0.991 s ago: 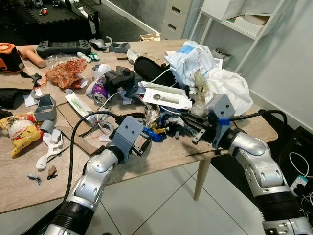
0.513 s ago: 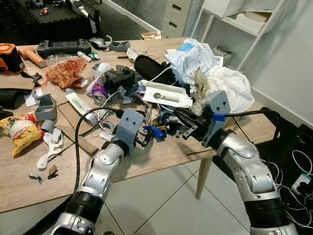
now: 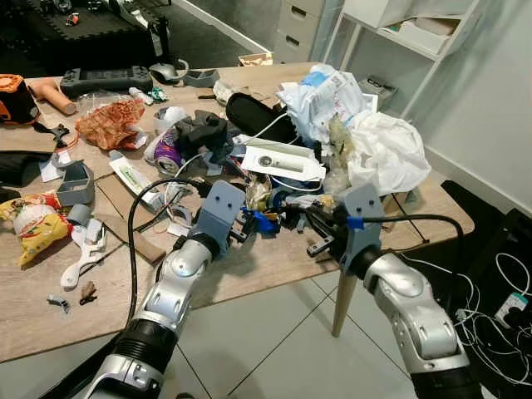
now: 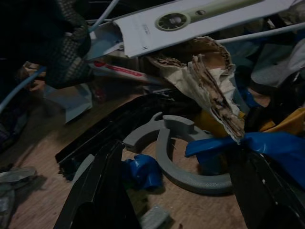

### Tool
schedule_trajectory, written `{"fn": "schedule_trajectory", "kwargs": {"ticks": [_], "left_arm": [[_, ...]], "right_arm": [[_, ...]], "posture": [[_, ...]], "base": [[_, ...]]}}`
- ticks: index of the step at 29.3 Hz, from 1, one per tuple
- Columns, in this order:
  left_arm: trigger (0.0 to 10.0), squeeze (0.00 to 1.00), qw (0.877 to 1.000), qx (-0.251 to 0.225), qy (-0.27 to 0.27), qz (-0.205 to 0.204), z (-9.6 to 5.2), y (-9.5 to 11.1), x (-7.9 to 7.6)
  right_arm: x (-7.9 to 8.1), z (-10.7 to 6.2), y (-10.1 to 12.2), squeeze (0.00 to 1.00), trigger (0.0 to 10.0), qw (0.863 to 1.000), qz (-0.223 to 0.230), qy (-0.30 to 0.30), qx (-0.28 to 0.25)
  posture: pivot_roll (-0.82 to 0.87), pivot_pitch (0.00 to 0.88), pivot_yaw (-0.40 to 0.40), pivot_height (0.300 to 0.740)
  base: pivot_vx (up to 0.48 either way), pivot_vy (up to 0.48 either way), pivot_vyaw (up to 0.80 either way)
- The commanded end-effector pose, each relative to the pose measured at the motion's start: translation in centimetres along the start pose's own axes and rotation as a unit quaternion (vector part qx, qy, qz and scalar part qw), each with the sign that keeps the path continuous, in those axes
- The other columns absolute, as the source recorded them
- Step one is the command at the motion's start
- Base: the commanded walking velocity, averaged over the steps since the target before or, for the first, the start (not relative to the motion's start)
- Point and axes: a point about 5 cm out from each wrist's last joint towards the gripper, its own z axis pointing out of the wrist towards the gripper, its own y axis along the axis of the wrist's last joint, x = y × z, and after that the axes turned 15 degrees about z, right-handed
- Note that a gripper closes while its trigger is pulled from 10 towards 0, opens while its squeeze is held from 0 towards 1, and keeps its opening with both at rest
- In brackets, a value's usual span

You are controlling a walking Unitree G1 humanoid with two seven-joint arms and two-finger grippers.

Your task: Picking trash to rubbish bin

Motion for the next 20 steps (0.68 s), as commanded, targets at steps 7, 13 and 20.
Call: {"fn": "schedule_trajectory", "kwargs": {"ticks": [7,13,20], "left_arm": [[0.0,0.0,1.0,0.0,-0.009,-0.02,-0.1,-0.4,-0.4],[0.0,0.0,0.999,-0.008,-0.001,-0.036,-0.1,-0.1,-0.3],[0.0,0.0,0.994,-0.051,0.015,-0.094,-0.4,0.7,0.4]], "right_arm": [[0.1,-0.4,-1.1,0.0,10.0,0.999,0.01,-0.035,0.008],[-0.6,-0.5,-1.5,0.0,10.0,0.998,0.014,-0.067,0.008],[-1.9,-0.7,-1.3,0.0,10.0,0.992,0.024,-0.121,-0.005]], "posture": [[-0.05,0.166,-0.049,0.74],[-0.05,0.153,-0.061,0.74],[-0.04,0.146,-0.071,0.74]], "base": [[0.0,0.0,0.0],[0.0,0.0,0.0],[0.0,0.0,0.0]]}}
